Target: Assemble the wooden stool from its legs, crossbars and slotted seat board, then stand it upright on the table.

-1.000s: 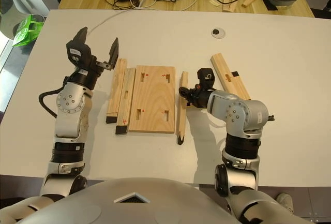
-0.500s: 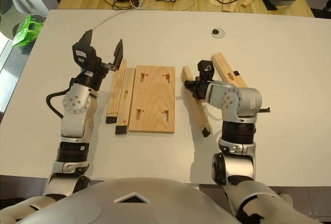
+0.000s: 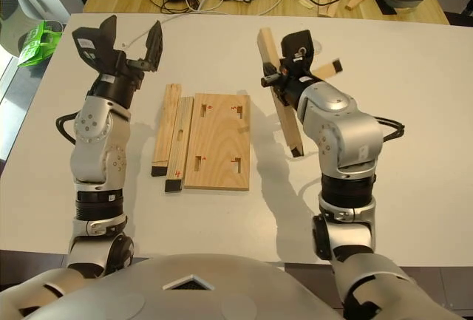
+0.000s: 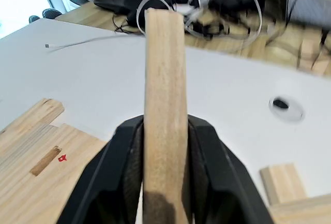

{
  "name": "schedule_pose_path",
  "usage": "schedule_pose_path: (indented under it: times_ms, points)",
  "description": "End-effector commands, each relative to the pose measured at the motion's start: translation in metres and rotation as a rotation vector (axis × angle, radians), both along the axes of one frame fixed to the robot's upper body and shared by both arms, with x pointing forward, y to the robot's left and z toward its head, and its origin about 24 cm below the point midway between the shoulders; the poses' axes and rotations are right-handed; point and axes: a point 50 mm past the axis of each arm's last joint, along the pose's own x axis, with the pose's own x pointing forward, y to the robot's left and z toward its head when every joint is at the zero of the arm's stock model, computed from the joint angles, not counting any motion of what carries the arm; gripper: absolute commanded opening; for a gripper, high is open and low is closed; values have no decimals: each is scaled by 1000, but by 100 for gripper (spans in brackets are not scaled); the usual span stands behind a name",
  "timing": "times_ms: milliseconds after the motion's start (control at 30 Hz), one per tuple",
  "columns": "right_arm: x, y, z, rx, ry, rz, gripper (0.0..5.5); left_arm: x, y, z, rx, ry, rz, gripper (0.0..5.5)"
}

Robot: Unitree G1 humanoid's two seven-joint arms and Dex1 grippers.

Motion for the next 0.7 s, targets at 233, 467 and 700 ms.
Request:
schedule_pose_path:
  times_ms: [233, 467, 700]
  points:
    - [32, 17, 12, -565, -655, 241, 103, 3, -32, 51, -606, 267, -422, 452]
    - [56, 64, 20, -724, -941, 363, 103, 14, -46, 45, -779, 434, -358, 452]
    - [55, 79, 9, -760, -1031, 456, 103, 26, -39, 45, -918, 469, -194, 401]
